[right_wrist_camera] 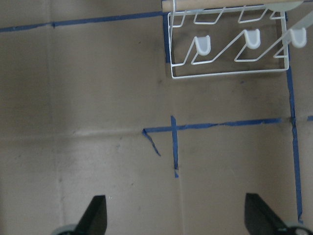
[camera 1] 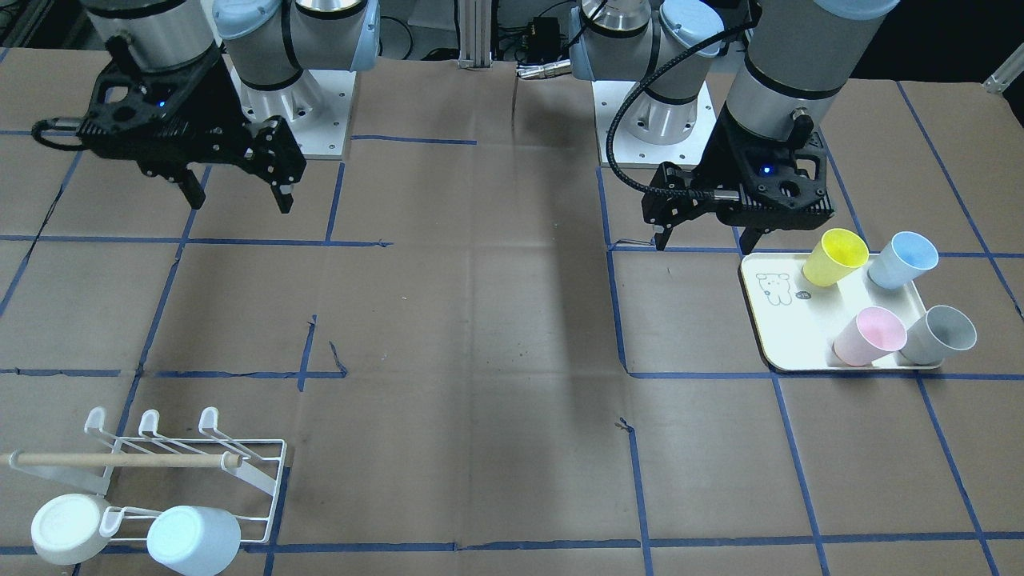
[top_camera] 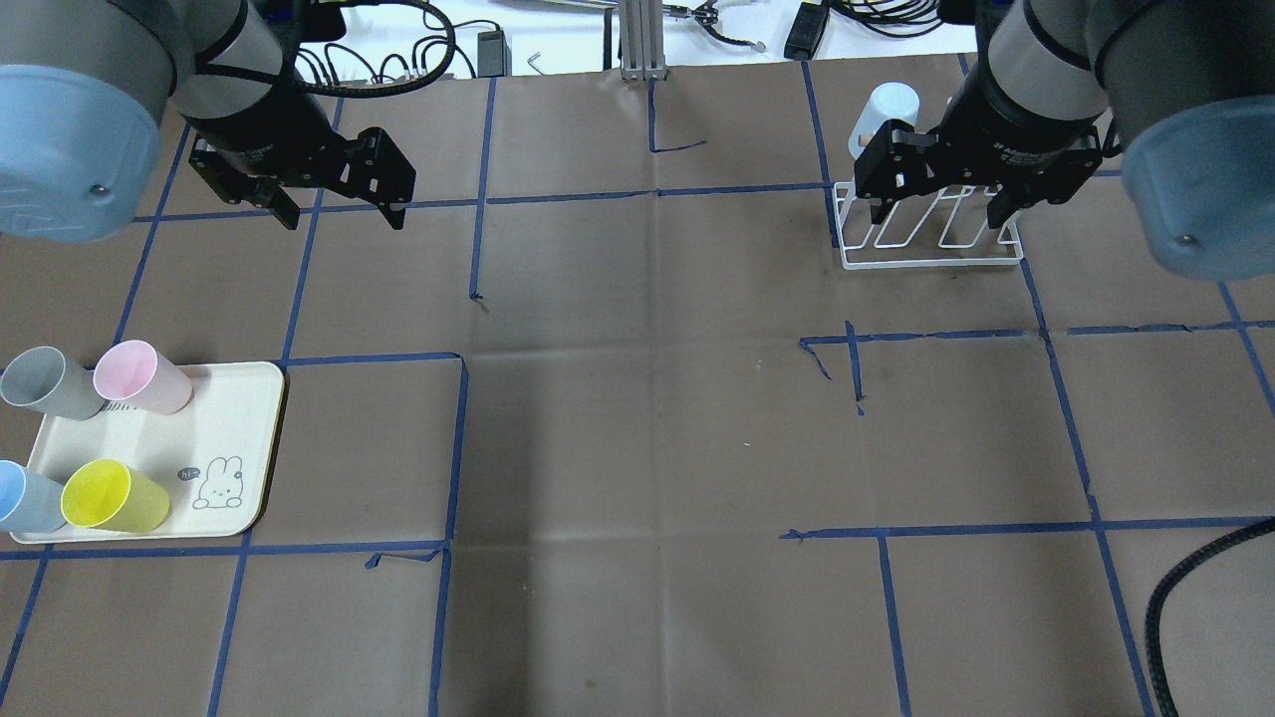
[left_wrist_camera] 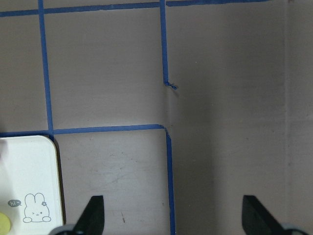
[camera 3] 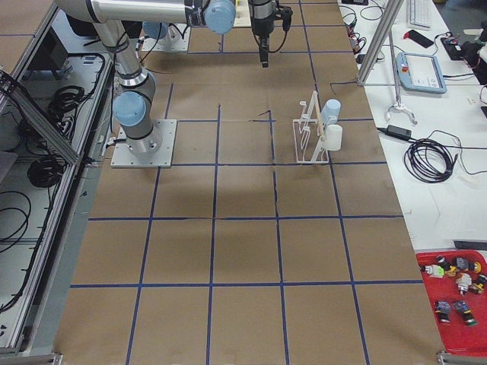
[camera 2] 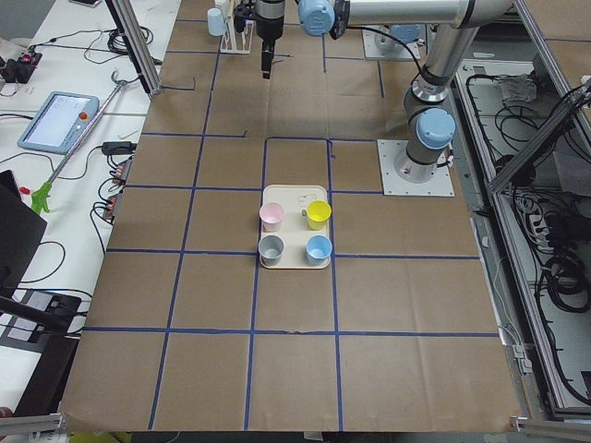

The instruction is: Transfer IKEA cup to right arm and place on rack

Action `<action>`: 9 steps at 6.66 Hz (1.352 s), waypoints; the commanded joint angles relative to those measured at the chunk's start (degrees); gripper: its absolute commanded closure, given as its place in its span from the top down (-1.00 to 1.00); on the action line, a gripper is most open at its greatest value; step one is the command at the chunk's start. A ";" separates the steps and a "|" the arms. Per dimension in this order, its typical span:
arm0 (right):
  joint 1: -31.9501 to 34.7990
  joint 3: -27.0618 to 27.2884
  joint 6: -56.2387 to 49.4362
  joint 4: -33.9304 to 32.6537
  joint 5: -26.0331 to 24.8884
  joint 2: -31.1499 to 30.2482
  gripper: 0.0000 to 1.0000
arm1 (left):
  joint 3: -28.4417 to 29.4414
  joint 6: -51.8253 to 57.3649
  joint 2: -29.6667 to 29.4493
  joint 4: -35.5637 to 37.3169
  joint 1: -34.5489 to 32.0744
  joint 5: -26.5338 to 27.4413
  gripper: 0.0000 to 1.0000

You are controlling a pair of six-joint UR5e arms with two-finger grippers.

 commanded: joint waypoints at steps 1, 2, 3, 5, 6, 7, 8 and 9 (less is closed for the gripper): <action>2.85 -0.12 1.08 4.76 -1.26 -1.66 1.00 | 0.00 0.00 0.00 0.00 0.00 0.00 0.99; 2.86 0.06 1.51 6.60 -1.27 -1.75 1.00 | 0.00 0.00 0.00 0.00 0.00 0.00 0.99; 2.86 0.15 1.52 6.53 -1.18 -1.75 1.00 | 0.00 0.00 0.00 0.00 0.00 0.00 0.99; 2.86 0.15 1.52 6.53 -1.18 -1.75 1.00 | 0.00 0.00 0.00 0.00 0.00 0.00 0.99; 2.86 0.15 1.52 6.53 -1.09 -1.75 1.00 | 0.00 0.00 0.00 0.00 0.00 0.00 0.99; 2.86 0.15 1.60 6.53 -1.09 -1.75 1.00 | 0.00 0.00 0.00 0.00 0.00 0.00 0.99; 2.86 0.15 1.61 6.53 -1.09 -1.58 1.00 | 0.00 0.00 0.00 0.00 0.00 0.00 0.99; 2.86 0.24 1.61 6.53 -1.09 -1.49 1.00 | 0.00 0.00 0.00 0.00 0.00 0.00 0.99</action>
